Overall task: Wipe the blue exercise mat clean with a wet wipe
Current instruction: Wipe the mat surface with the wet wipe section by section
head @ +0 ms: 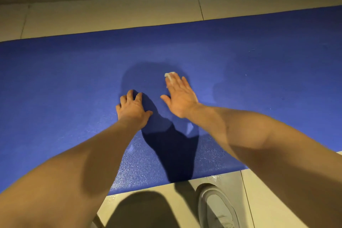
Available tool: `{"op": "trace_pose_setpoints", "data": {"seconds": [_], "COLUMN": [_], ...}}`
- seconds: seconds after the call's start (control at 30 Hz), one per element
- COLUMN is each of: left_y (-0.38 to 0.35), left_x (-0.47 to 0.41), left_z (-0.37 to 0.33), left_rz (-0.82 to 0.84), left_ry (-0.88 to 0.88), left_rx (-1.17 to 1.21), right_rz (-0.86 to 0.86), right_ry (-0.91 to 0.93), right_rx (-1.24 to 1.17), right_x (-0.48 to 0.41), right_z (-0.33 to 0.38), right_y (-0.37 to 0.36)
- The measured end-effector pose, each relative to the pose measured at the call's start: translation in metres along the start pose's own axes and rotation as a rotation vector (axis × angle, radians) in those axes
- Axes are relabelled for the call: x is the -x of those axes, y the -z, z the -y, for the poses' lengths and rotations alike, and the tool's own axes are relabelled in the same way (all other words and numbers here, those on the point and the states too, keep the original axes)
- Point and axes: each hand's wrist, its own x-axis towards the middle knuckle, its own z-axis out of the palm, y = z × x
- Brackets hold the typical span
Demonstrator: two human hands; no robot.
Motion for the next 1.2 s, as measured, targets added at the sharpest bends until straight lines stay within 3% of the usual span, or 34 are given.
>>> {"op": "trace_pose_setpoints", "data": {"seconds": [0.17,0.27,0.47,0.6,0.77,0.9,1.07,1.2], "left_y": [-0.003,-0.004,-0.008,-0.011,-0.015,-0.015,-0.018,-0.023], "left_x": [0.006,0.010,0.021,0.028,0.038,0.043,0.051,0.059], "left_z": [-0.001,-0.002,-0.006,-0.006,-0.003,-0.004,-0.011,-0.014], "left_rz": [0.000,0.000,-0.004,-0.004,0.024,0.039,0.039,0.040], "left_ry": [0.010,0.019,0.019,0.013,0.023,0.038,0.042,0.032], "left_rx": [-0.011,-0.002,0.001,-0.005,-0.019,-0.014,-0.017,-0.023], "right_rz": [-0.015,-0.066,0.055,0.049,0.038,-0.008,0.064,0.081], "right_ry": [-0.360,-0.409,-0.036,0.112,-0.296,-0.406,-0.116,0.051], "right_rx": [0.010,-0.074,-0.008,0.080,0.060,0.016,-0.061,0.022], "right_x": [0.009,0.012,0.045,0.052,0.059,0.061,0.089,0.102], "right_z": [-0.056,-0.032,0.031,0.006,-0.062,-0.040,0.031,0.028], "right_y": [0.008,0.008,-0.014,-0.010,0.005,0.004,-0.018,-0.023]}}
